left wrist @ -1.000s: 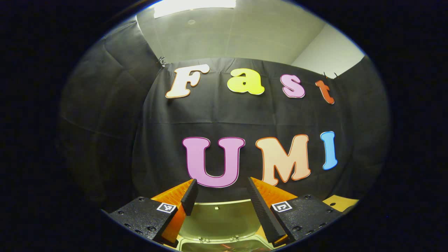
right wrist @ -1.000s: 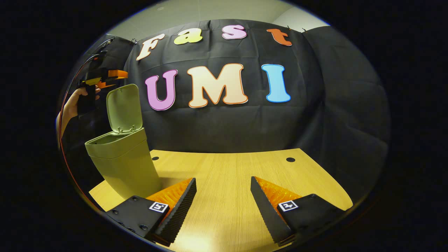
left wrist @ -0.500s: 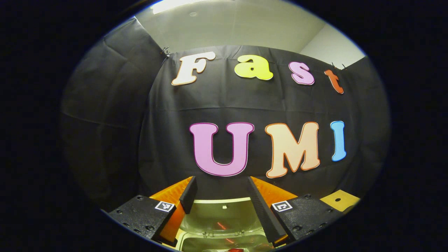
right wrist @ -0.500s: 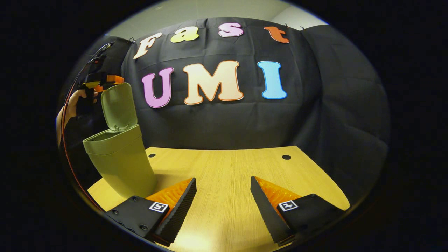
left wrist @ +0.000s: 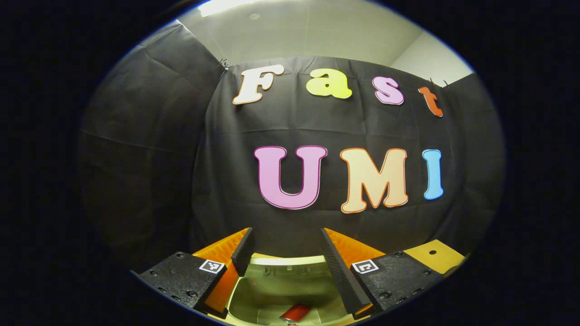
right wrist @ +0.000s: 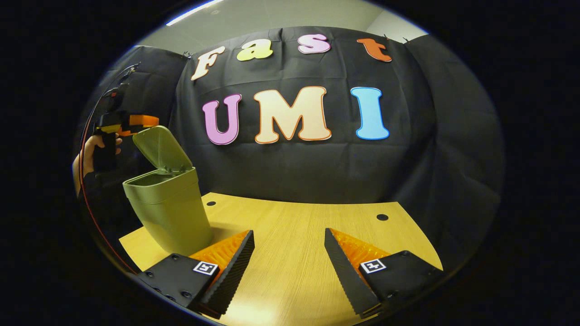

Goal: Press the lid of the desktop garbage bin to open it, pick up the crumpled paper on the desktop and throw it into the bin, then pick up the pop can on the desktop and drop it into the bin, and finally close the garbage bin lid.

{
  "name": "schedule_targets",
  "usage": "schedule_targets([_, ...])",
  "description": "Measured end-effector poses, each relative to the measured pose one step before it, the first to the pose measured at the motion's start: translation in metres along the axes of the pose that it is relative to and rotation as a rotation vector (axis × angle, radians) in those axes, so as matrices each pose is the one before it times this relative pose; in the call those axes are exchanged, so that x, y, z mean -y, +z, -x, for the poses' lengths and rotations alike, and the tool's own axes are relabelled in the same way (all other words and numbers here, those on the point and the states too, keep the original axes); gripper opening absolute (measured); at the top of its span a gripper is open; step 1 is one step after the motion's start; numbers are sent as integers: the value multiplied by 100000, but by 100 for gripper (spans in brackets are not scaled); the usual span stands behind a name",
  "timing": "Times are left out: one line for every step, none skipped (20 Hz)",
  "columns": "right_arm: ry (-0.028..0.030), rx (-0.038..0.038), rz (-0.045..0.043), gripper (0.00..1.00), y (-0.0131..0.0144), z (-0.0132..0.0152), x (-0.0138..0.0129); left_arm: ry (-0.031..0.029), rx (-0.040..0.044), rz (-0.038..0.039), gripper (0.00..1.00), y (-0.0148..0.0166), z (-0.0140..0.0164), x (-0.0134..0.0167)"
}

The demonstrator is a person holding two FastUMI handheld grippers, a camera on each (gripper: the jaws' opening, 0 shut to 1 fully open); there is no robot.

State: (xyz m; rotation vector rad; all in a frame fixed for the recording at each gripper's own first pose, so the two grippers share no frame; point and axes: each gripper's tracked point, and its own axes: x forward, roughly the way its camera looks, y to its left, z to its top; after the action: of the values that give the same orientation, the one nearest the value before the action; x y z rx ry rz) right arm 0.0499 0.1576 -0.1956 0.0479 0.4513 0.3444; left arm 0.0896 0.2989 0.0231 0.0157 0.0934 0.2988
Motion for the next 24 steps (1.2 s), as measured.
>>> schedule_targets([936,409,542,98,7,272,-35,467,-1181,-79,86,-607,606,14])
schedule_targets([893,35,651,98,-34,113,-40,306,-1402,180,86,-802,551,40])
schedule_targets([1081,-620,676,98,-350,117,-172,134,-1539,211,86,-684,492,81])
schedule_targets([1145,-534,277,96,-342,222,-222,263,-1921,240,84,-909,560,-19])
schedule_targets([721,-133,73,98,-171,237,-167,241,-2018,225,88,-1055,496,36])
schedule_targets([606,-141,149,98,-79,160,-88,204,-1489,249,86,-713,263,19])
schedule_targets([501,-334,307,98,-257,133,-126,-153,-1406,41,86,-759,268,165])
schedule_targets([333,-369,586,98,-138,138,-70,122,-1329,-81,86,-775,199,124])
schedule_targets([270,-301,209,98,-4,91,-60,377,-2061,-422,85,-1092,183,39])
schedule_targets([303,-101,-61,98,-132,85,-53,-144,-1209,-380,87,-626,95,124])
schedule_targets([162,5,-3,98,50,102,-7,-38,-992,-162,85,-703,27,138])
schedule_targets([-17,-600,401,98,-214,-107,-24,-227,-2018,456,88,-1238,31,129])
schedule_targets([-230,-330,716,98,-85,-79,-49,255,-1346,656,89,-747,120,-32])
schedule_targets([635,-767,493,98,-277,-169,-379,163,-994,1037,89,-731,59,15])
schedule_targets([712,-400,236,98,-133,-191,-308,328,-1289,-314,86,-629,-33,35])
schedule_targets([1197,-581,-205,98,-174,-141,-506,-85,-1244,-738,89,-460,2,204])
schedule_targets([659,-219,-174,98,-83,-54,-280,893,-721,-2423,89,-511,162,-8])
schedule_targets([601,-69,-168,98,-13,-160,-275,626,2677,-779,91,595,-1,-64])
schedule_targets([516,-240,-232,98,-74,-213,-268,619,-523,425,87,-291,-78,-118])
schedule_targets([-130,-539,-9,99,-132,-309,-178,479,780,640,90,-271,78,2])
schedule_targets([-108,-524,190,98,-309,-128,24,254,2335,540,91,208,-58,80])
schedule_targets([380,-1074,-212,98,-568,-182,-193,-530,950,-1880,91,-373,80,210])
schedule_targets([344,-356,-867,98,-166,23,-61,-1409,-243,-1346,92,-546,66,-129])
schedule_targets([879,66,-2243,98,45,-77,-300,-692,-2203,3442,92,-58,-10,165])
